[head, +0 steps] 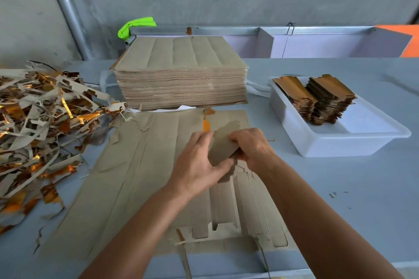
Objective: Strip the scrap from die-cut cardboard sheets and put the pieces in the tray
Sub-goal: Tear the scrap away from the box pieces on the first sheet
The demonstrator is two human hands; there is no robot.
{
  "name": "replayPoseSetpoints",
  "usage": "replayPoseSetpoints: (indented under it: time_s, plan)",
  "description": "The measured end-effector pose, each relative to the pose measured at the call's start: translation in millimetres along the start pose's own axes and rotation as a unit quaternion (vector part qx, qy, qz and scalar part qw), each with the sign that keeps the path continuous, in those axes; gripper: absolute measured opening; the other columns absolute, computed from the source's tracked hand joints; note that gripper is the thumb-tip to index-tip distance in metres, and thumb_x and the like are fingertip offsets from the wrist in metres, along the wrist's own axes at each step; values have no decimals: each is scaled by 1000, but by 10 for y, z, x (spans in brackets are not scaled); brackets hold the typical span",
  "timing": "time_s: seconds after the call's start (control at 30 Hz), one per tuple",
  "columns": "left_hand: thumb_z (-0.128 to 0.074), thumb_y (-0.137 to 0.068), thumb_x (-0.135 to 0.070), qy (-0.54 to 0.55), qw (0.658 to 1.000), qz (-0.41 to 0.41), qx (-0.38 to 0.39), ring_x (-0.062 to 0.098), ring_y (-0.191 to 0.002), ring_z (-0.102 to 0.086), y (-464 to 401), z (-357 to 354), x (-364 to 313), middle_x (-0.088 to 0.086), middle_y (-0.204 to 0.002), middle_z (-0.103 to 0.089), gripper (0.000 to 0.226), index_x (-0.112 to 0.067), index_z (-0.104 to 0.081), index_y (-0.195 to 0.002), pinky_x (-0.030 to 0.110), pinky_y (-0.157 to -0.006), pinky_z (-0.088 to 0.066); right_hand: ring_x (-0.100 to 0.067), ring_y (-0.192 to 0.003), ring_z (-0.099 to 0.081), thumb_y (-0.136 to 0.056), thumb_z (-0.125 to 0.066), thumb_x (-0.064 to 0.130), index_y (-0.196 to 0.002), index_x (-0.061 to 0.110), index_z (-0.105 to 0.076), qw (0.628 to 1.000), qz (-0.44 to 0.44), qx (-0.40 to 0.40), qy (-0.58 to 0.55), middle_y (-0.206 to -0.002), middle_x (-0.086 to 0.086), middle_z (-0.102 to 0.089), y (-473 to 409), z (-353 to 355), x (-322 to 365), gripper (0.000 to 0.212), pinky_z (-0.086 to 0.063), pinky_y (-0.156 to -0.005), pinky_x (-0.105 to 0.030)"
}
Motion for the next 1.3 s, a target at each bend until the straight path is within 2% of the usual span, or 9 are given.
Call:
replayPoseSetpoints:
  time_s: [0.07, 0.17, 0.3, 0.47, 0.7, 0.83, 0.9, 0.97, 1.3]
  plan:
    - [-62, -73, -51, -25, 995, -83, -46, 21, -117, -46, 116, 119, -145, 6, -126, -49, 72, -9, -51, -131, 34, -100, -41, -27, -84, -59, -84, -54, 0, -90, -8, -61, 1000, 3, -1, 7, -91, -28, -62, -12, -8, 14, 12, -53, -88, -50]
    - [-71, -70, -39, -87, 968, -221, -82, 24, -96, -52, 328, 103, -317, 7, -106, -56, 51, -10, -64, -111, 38, -85, -46, -20, -60, -44, -81, -52, -1, -67, 4, -53, 1000, 6, 9, 23, -62, -10, -46, -17, -40, 48, 15, -42, -57, -33]
    - [-84, -65, -17, -141, 952, -253, -101, 22, -71, -52, 357, -21, -429, 5, -78, -57, 25, -8, -73, -85, 32, -64, -45, -19, -50, -38, -80, -52, -2, -56, 9, -42, 1000, 8, 15, 18, -52, -5, -38, -4, -47, 55, 28, -32, -50, -30]
    - [-81, -71, -9, -90, 957, -249, -115, 23, -63, -54, 339, -27, -488, 3, -66, -57, 8, -8, -73, -68, 29, -59, -45, -24, -66, -42, -81, -50, -4, -61, 8, -45, 1000, 7, 8, 14, -62, -8, -41, -52, -23, 21, 24, -36, -65, -34]
    - [-62, -86, -21, 14, 963, -251, -96, 14, -68, -50, 629, 174, -436, 1, -72, -57, 23, -6, -71, -72, 20, -63, -41, -24, -80, -49, -85, -51, -3, -89, -3, -61, 998, 18, -10, -53, -91, -18, -56, -162, 67, -50, 10, -49, -76, -40]
    - [-65, -83, -14, -87, 967, -142, -191, 19, -69, -53, 518, 637, 33, 7, -72, -60, 15, -5, -71, -74, 24, -64, -40, -23, -82, -60, -84, -64, 1, -95, -5, -62, 996, 36, 20, -82, -86, -12, -65, -145, 94, -114, 13, -49, -93, -45]
    - [-70, -82, -6, -189, 962, 31, -196, 28, -80, -55, 365, 889, 434, 15, -87, -61, 8, -1, -70, -89, 31, -69, -42, -22, -83, -63, -83, -66, 3, -94, -3, -65, 994, 50, 36, -87, -84, -8, -68, -130, 114, -133, 12, -51, -90, -41]
    - [-68, -85, -17, -266, 933, 199, -138, 33, -108, -50, 260, 990, 744, 19, -118, -53, 37, -7, -61, -120, 41, -87, -43, -22, -80, -65, -84, -66, 4, -94, -2, -66, 992, 76, 56, -79, -84, -9, -70, -112, 113, -117, 12, -52, -83, -37]
    - [-67, -87, -28, 20, 990, 136, 28, 17, -90, -61, -181, 174, 422, 5, -104, -68, 35, -10, -65, -117, 21, -78, -43, -21, -74, -68, -84, -65, 2, -91, -1, -69, 977, 126, 132, -110, -84, -12, -72, 30, 22, -31, 9, -58, -69, -29]
Point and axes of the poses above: each hand's wrist, its own y-axis away from the middle knuckle, its own z-axis out of the back of the hand, x = y × z, the point moved 5 cm from there along -y, towards the middle knuckle
